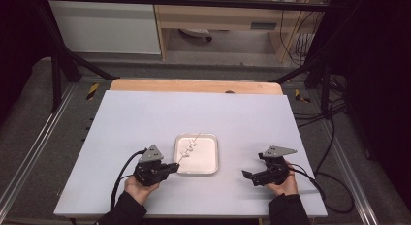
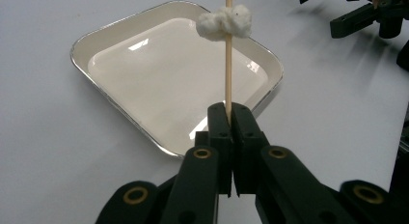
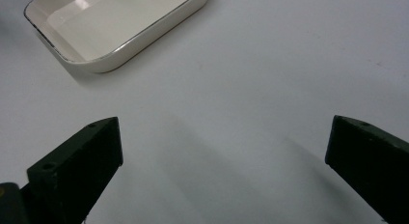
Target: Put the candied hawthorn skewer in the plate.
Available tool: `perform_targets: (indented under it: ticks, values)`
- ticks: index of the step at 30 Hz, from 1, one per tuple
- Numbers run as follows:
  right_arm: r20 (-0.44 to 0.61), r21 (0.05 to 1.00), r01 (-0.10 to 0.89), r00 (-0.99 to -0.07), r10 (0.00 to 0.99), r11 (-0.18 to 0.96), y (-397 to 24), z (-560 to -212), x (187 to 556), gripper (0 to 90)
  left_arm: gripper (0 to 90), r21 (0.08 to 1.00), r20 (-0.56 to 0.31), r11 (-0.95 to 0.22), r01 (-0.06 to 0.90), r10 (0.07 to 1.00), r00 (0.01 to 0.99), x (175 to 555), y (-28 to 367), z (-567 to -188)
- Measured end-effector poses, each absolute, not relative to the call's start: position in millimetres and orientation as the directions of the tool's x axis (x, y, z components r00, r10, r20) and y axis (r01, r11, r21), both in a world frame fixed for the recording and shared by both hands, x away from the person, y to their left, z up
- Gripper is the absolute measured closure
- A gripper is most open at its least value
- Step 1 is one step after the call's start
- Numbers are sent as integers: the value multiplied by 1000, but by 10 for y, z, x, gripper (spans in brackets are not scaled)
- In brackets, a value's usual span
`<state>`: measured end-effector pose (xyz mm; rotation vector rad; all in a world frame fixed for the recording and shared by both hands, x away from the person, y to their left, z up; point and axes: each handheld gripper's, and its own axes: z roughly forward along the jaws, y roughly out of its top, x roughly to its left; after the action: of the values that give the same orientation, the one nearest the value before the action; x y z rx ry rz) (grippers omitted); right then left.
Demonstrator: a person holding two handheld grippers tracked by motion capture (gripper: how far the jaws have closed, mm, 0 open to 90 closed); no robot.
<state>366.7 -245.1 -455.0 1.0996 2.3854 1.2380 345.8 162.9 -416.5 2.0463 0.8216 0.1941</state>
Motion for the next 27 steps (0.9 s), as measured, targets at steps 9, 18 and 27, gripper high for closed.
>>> perform_targets:
  ticks: [9,18,27]
  values:
    - [126,784,514,-680,722,347,-2502,-4544,3643,4,882,775,-173,-381,505,640,749,3585,1541,-4127]
    - [138,785,521,-675,725,335,-2534,-4557,3640,4,882,736,-158,-407,541,674,722,3726,1381,-4167]
    - [143,786,523,-673,726,331,-2545,-4551,3631,4,882,675,-130,-447,586,710,692,3782,1255,-4257]
